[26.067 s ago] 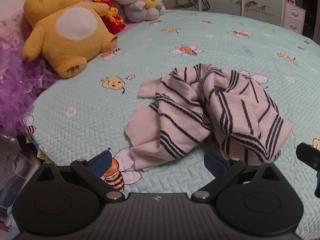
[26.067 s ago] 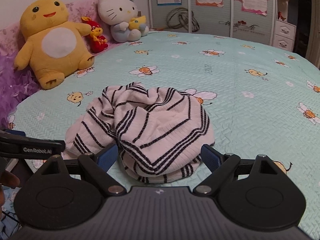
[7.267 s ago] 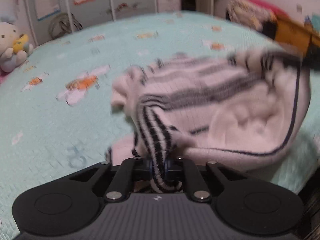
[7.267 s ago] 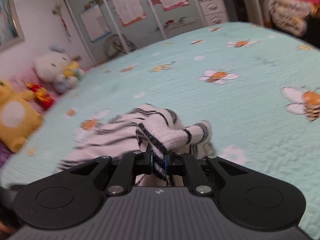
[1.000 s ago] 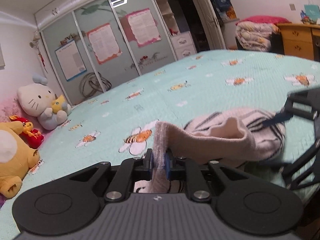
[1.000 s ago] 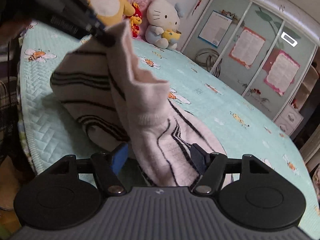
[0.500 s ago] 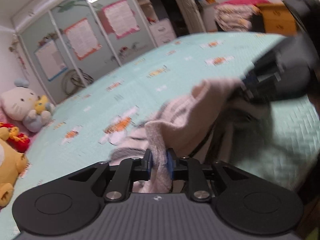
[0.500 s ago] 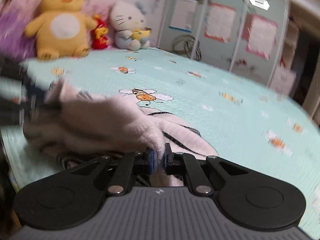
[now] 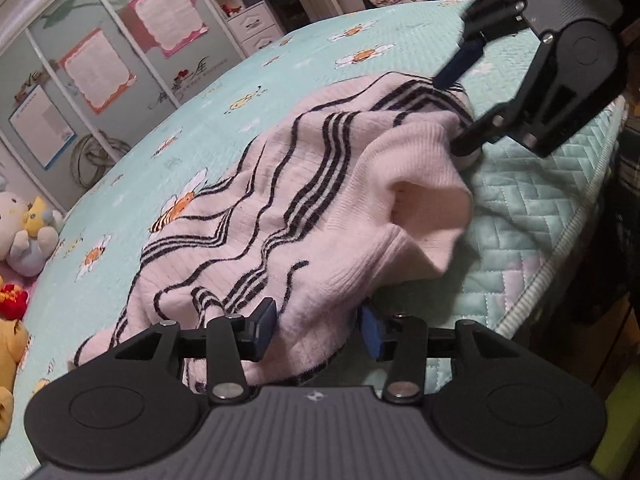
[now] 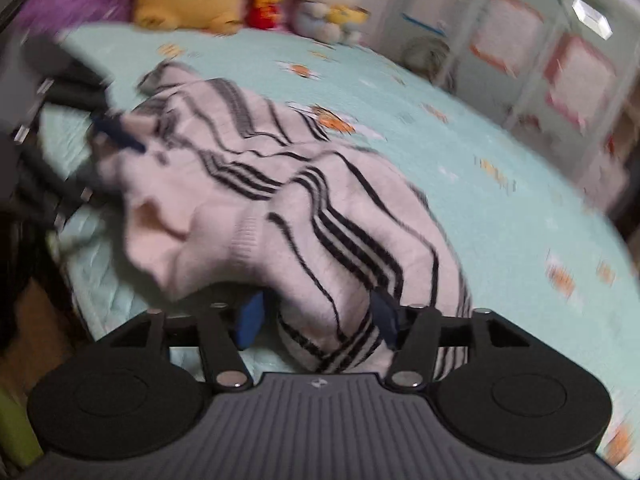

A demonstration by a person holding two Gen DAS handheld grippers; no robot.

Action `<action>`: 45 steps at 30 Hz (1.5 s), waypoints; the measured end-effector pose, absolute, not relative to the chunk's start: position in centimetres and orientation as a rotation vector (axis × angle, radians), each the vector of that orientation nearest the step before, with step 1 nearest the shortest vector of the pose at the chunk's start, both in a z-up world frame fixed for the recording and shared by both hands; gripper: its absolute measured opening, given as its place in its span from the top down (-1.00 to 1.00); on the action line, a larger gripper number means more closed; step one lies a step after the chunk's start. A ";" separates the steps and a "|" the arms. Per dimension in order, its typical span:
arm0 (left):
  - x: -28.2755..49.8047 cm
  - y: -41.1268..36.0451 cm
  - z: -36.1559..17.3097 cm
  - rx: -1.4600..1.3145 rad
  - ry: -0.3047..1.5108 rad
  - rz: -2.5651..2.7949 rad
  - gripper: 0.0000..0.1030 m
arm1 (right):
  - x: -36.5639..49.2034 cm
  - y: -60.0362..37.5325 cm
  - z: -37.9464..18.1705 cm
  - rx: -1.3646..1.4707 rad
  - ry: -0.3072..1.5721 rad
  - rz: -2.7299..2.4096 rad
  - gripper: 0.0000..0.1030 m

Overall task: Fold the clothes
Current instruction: 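Lift the sweater high with both grippers and shake it out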

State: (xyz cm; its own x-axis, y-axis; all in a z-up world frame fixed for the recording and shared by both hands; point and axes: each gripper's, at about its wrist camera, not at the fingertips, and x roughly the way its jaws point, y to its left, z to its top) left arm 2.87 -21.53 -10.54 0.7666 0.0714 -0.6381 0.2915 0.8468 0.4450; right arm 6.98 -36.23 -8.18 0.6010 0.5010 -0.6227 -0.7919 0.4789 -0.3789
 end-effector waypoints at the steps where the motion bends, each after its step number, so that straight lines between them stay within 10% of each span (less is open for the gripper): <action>1: 2.8 -21.5 -10.5 0.568 0.692 -0.128 -0.03 | 6.7 -35.8 -8.2 -0.761 0.432 0.829 -0.31; 13: 2.6 -21.7 -11.1 0.700 0.661 -0.128 -0.03 | 5.2 -31.8 -10.7 -1.165 0.169 0.873 -0.24; 18: 3.1 -22.1 -11.5 0.770 0.641 -0.162 -0.03 | 6.4 -31.8 -9.8 -1.055 0.252 0.859 0.26; 23: 3.3 -21.8 -10.6 0.743 0.602 -0.150 0.70 | 7.8 -32.0 -8.6 -0.897 0.294 0.842 0.74; 45: 15.0 -15.2 22.8 0.440 0.052 0.262 0.81 | 18.7 -29.7 22.7 -0.469 -0.212 0.518 0.88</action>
